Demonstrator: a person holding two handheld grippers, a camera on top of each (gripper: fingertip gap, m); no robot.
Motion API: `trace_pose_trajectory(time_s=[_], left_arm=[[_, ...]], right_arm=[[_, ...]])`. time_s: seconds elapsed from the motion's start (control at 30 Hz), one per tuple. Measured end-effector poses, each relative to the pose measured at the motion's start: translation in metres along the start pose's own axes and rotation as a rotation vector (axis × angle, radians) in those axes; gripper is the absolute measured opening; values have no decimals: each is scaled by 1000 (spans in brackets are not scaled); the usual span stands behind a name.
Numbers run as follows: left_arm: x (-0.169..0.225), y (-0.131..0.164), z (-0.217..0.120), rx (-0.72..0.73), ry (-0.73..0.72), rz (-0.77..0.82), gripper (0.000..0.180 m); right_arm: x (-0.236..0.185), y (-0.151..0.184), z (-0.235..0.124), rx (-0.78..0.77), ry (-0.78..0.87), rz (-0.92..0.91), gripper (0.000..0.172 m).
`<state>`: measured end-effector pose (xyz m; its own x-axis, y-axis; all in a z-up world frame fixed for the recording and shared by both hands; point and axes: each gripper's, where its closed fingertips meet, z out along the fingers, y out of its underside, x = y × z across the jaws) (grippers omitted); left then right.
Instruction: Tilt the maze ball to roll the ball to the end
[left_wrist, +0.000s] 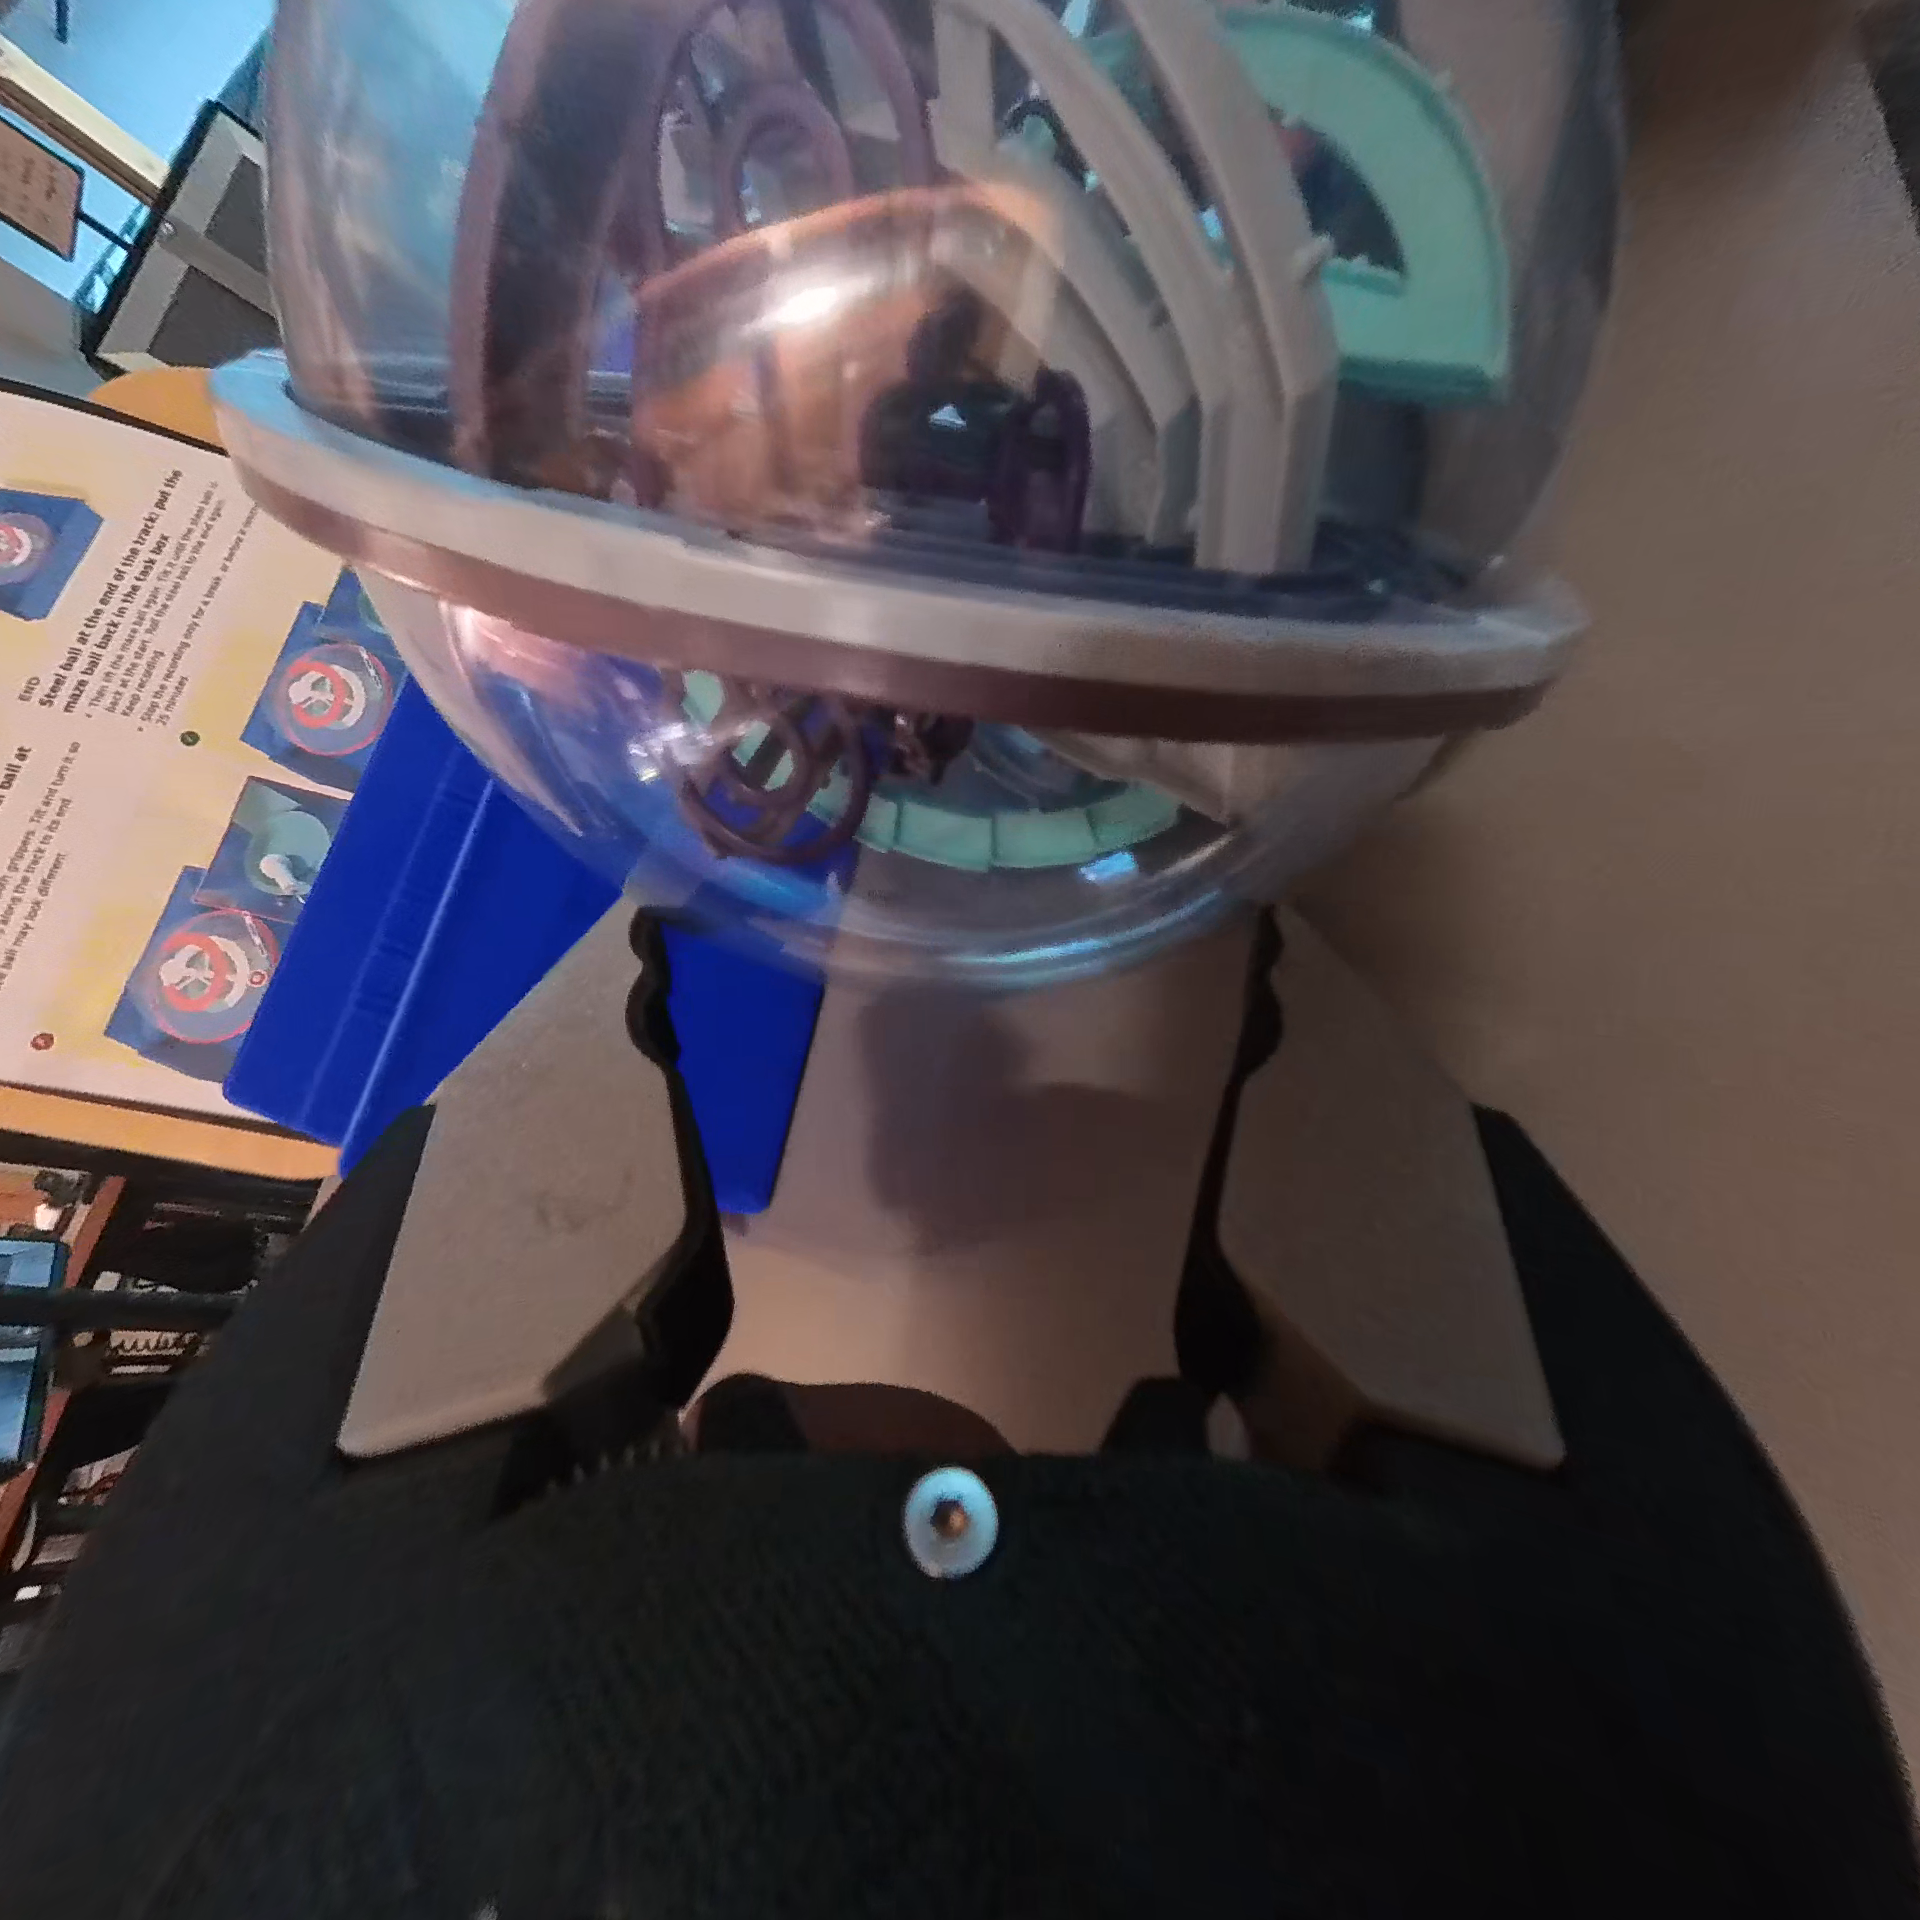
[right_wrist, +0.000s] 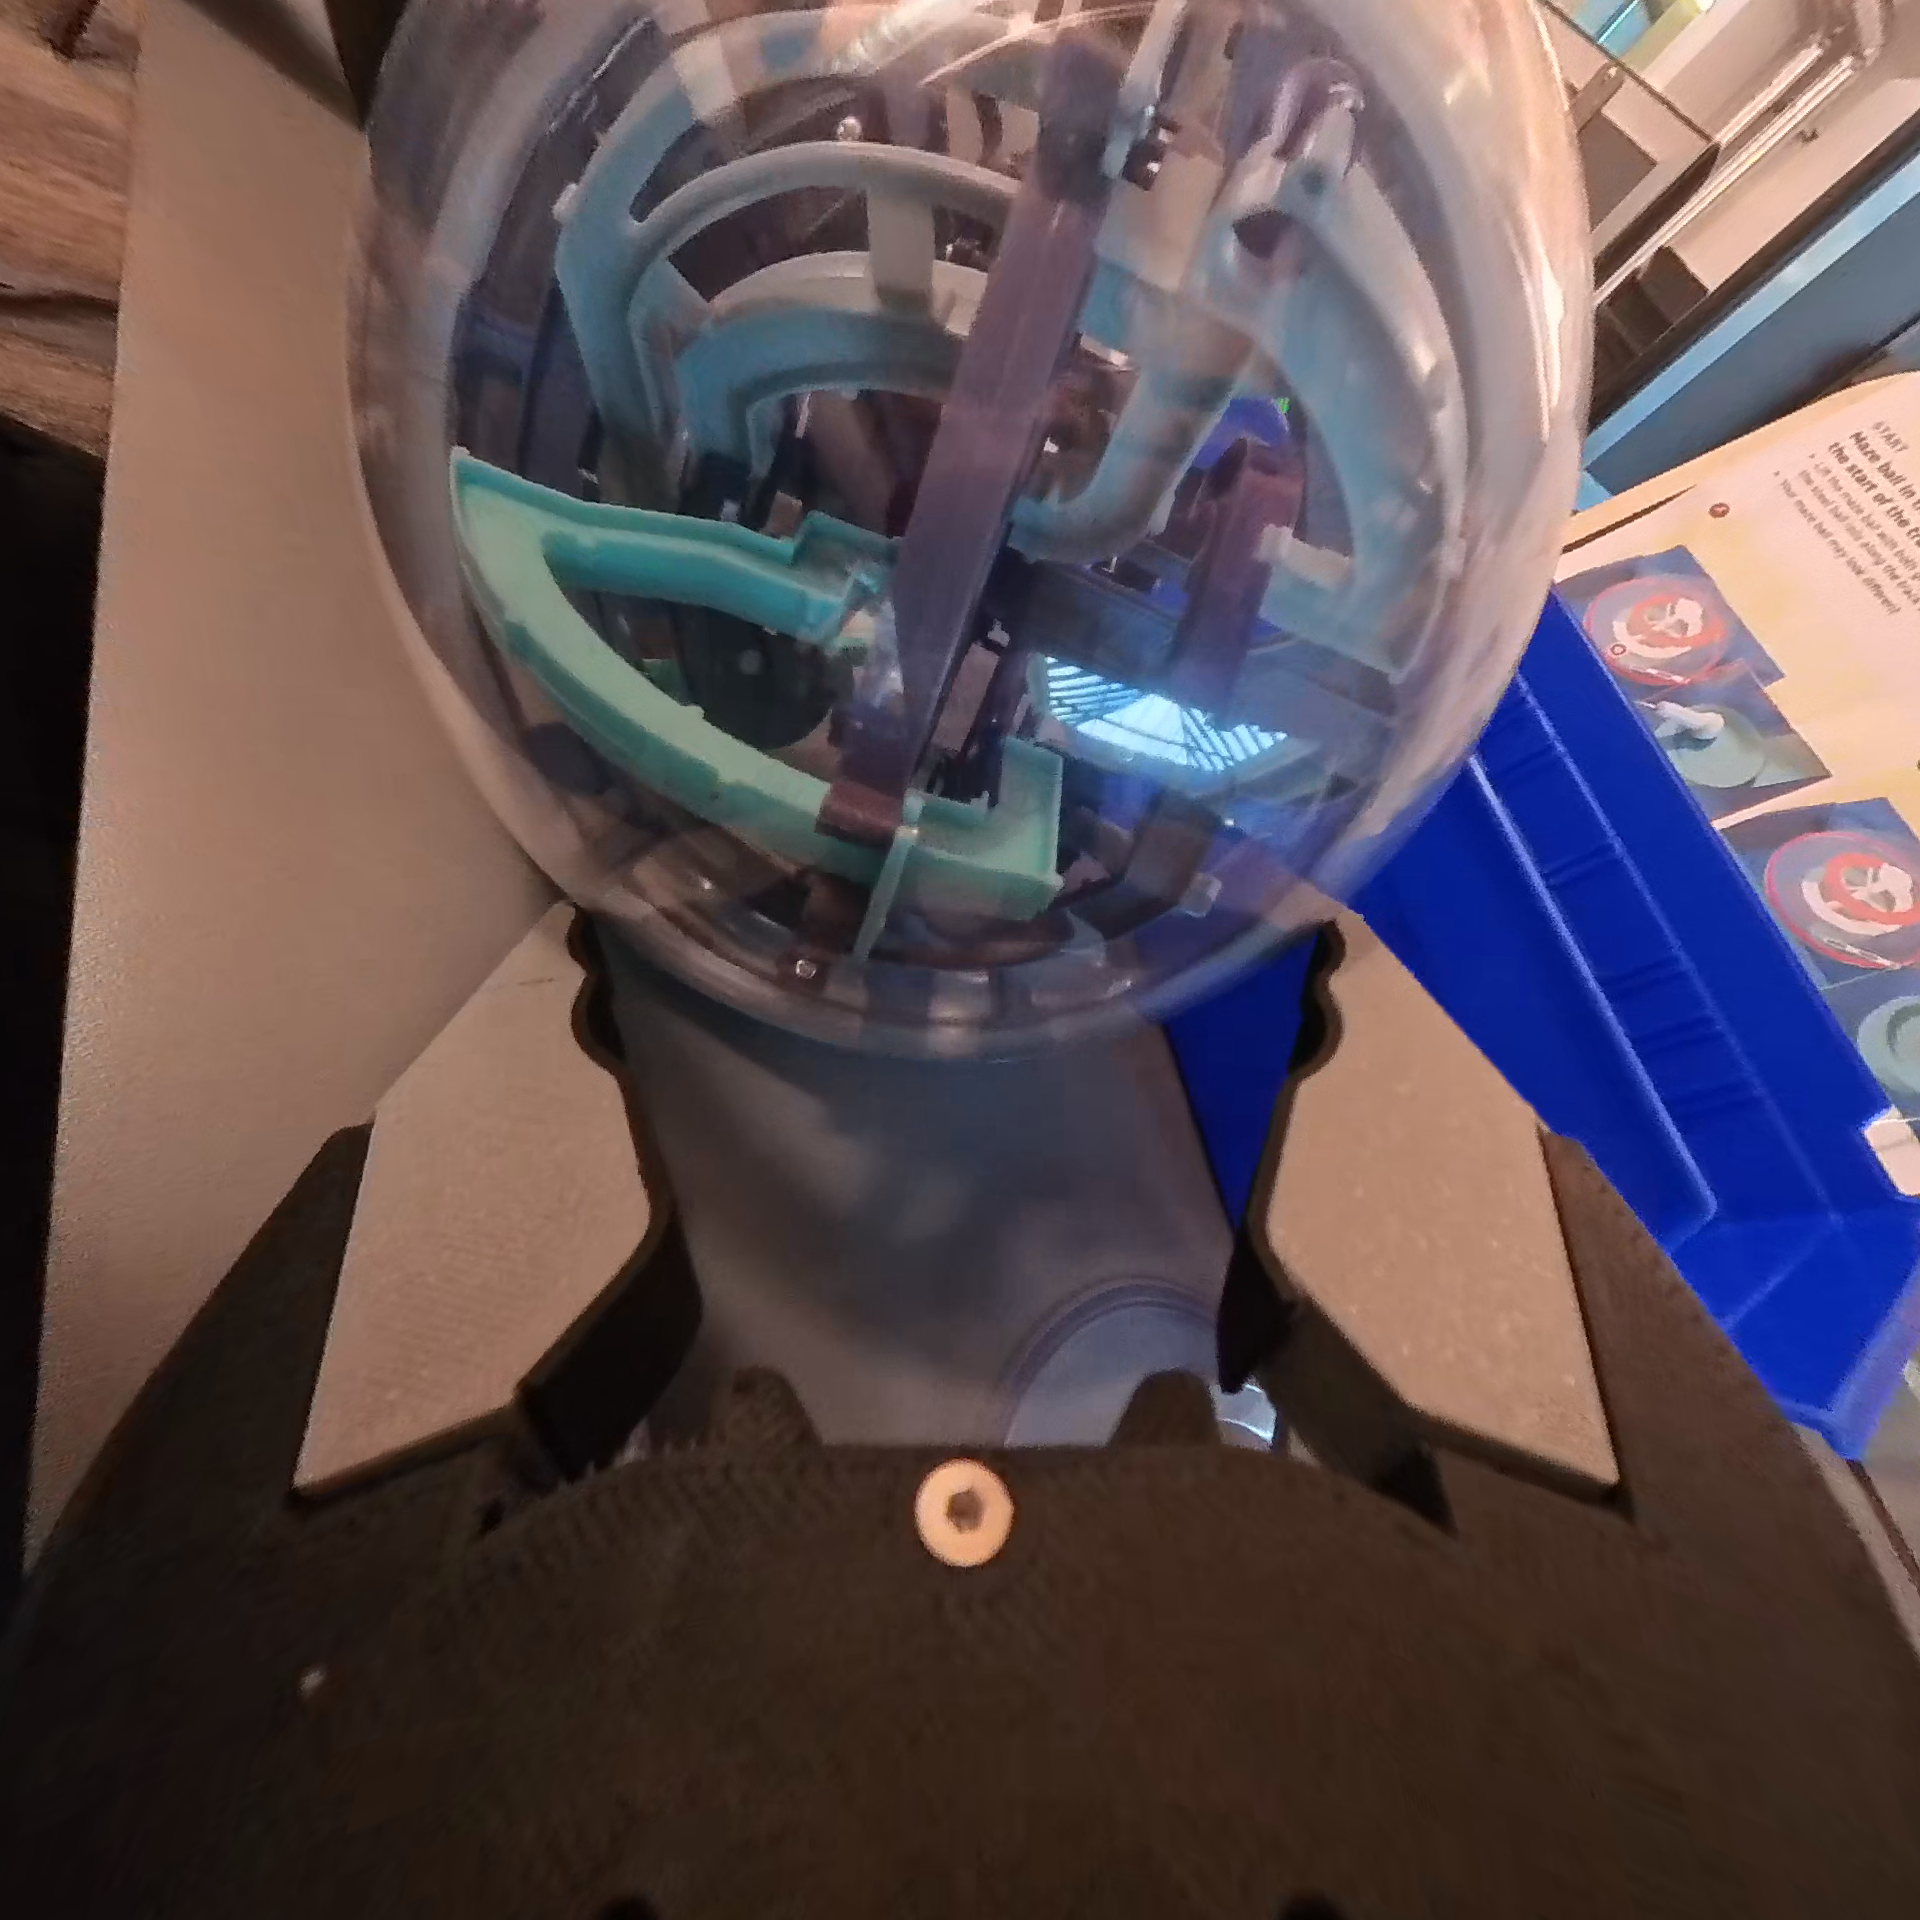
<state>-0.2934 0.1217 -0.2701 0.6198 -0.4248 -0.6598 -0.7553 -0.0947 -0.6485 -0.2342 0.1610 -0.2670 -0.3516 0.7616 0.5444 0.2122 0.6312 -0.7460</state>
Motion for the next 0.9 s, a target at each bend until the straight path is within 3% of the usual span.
trace_pose_trajectory(time_s=[0.13,0.37,0.63,0.8,0.9], left_arm=[[-1,0,2,-1,-8,-1,111],[-5,12,-6,-2,-24,-29,96],[7,9,-19,8,35,-62,108],[22,-10,-46,100,140,-228,111],[22,-35,-59,169,181,-408,111]], right_arm=[[1,1,1,-5,-6,14,129],[-2,4,2,-49,-3,30,119],[-2,7,5,-87,32,15,120],[-4,8,6,-111,44,21,120],[-6,7,6,-119,42,29,118]])
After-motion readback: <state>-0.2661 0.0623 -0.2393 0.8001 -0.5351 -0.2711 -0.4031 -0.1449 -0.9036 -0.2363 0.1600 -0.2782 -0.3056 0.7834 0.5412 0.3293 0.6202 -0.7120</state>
